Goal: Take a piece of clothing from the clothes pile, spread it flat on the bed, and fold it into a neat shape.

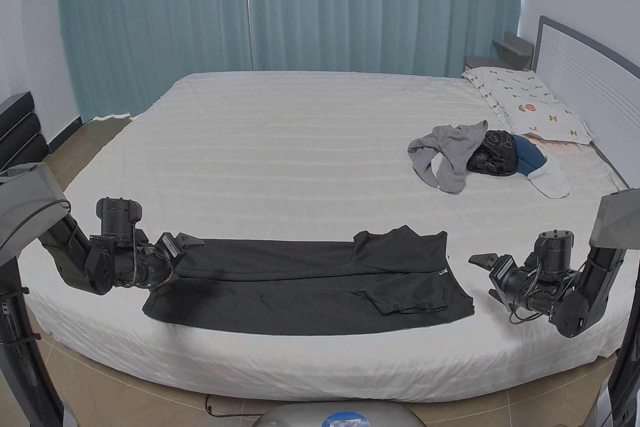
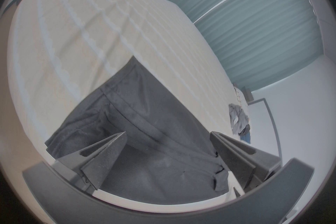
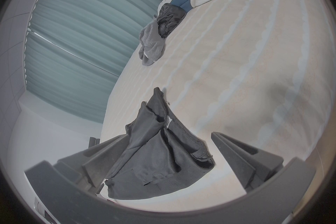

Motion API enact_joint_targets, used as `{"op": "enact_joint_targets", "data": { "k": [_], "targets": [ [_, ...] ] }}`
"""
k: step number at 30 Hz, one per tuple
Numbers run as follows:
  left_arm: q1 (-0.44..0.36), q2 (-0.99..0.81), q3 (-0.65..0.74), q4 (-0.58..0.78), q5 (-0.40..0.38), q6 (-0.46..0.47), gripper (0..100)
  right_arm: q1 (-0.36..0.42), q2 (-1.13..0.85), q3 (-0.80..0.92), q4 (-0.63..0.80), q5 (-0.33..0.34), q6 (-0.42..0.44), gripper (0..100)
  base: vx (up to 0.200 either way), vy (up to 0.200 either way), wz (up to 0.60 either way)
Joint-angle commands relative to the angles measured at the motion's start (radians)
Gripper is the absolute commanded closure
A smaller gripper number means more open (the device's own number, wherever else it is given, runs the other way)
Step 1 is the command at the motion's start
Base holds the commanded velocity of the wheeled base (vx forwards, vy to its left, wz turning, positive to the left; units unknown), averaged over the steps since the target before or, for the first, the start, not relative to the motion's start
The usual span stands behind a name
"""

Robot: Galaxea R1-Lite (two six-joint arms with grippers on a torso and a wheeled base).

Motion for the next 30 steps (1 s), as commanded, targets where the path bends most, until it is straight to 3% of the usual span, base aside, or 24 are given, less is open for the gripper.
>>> {"op": "enact_joint_targets", "data": {
  "k": [1,10,19,30],
  "targets": [
    [0.002,0.062,0.0,-0.002,0.006,0.025,0,0.003,0.003,0.007,0.0,0.002,0.0,0,0.0,0.0,0.0],
    [0.062,0.112,-0.051,-0.005,0.078,0.056,0,0.003,0.003,0.013,0.0,0.005,0.0,0,0.0,0.0,0.0],
    [0.133,0.103,-0.083,-0.004,0.08,0.07,0,0.003,0.006,0.015,0.0,0.005,0.0,0,0.0,0.0,0.0],
    [0.151,0.088,-0.123,0.001,0.043,0.116,0,0.004,0.008,0.015,0.0,0.005,-0.003,0,0.0,0.0,0.0]
  ]
}}
